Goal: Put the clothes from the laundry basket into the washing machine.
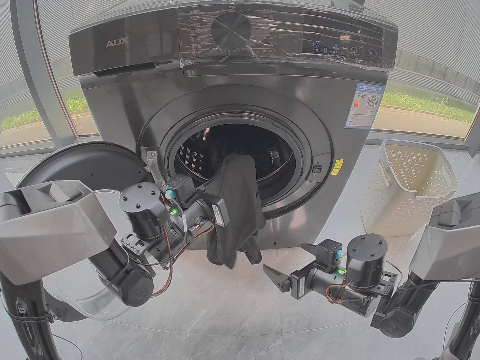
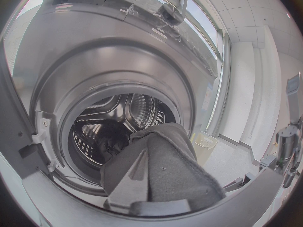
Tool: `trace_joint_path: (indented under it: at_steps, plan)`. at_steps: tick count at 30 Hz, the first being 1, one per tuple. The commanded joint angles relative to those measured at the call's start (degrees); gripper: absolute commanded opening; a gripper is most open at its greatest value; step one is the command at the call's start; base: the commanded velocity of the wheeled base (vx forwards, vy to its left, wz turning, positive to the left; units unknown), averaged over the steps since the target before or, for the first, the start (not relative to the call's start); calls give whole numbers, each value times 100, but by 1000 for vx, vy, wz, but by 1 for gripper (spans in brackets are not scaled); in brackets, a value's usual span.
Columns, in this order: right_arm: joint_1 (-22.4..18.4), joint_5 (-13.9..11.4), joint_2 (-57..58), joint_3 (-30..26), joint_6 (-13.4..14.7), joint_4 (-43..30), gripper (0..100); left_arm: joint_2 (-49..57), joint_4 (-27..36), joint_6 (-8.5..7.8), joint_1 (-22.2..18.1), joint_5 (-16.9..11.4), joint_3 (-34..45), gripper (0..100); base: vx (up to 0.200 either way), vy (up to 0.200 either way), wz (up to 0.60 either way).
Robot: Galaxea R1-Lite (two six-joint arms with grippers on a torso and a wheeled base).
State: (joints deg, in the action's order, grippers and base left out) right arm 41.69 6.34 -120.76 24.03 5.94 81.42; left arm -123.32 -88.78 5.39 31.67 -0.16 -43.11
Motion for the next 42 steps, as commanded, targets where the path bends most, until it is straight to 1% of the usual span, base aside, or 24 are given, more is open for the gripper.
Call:
trace_joint_path:
  at_steps: [1, 3, 5, 6, 7, 10, 11, 12, 16, 20, 21, 30, 32, 35, 37, 42]
  plan:
    - [-65, -19, -88, -768, 39, 313, 100, 739, -7, 59, 217, -19, 681, 0, 0, 0, 0]
    - [-197, -19, -97, -856, 48, 524, 100, 853, -7, 112, 261, -11, 918, 0, 0, 0, 0]
    - [-372, -36, -35, -935, 57, 629, 100, 959, -16, 217, 331, -11, 1261, 0, 0, 0, 0]
    - [-390, -36, -35, -944, 65, 629, 100, 959, -16, 217, 331, -11, 1287, 0, 0, 0, 0]
    - [-487, -98, 61, -1067, 101, 700, 100, 985, -16, 252, 322, -54, 1481, 0, 0, 0, 0]
    - [-610, -142, 184, -1164, 294, 726, 100, 959, -16, 226, 278, -90, 1472, 0, 0, 0, 0]
    - [-627, -133, 220, -1190, 391, 726, 100, 933, -16, 182, 278, -11, 1472, 0, 0, 0, 0]
    - [-636, -115, 228, -1234, 443, 735, 100, 924, -16, 147, 287, -2, 1481, 0, 0, 0, 0]
    - [-645, -115, 228, -1278, 514, 735, 100, 897, -16, 59, 269, 25, 1630, 0, 0, 0, 0]
    - [-715, -107, 237, -1269, 514, 735, 100, 880, -16, 50, 278, 51, 1683, 0, 0, 0, 0]
    - [-759, -115, 246, -1251, 514, 735, 100, 889, -16, 103, 278, 69, 1648, 0, 0, 0, 0]
    - [-803, -115, 246, -1287, 514, 735, 100, 739, -16, 41, 313, 86, 1604, 0, 200, 0, 0]
    - [-803, -115, 255, -1295, 514, 735, 100, 730, -16, 32, 340, 130, 1604, 0, 0, 0, 0]
    - [-794, -115, 307, -1295, 514, 735, 100, 730, -16, 68, 349, 139, 1577, 0, 0, 0, 0]
    - [-785, -115, 316, -1295, 514, 735, 100, 730, -16, 85, 340, 139, 1551, 0, 200, 0, 0]
    - [-741, -115, 316, -1295, 514, 735, 100, 643, -16, 41, 349, 148, 1551, 0, 200, 0, 0]
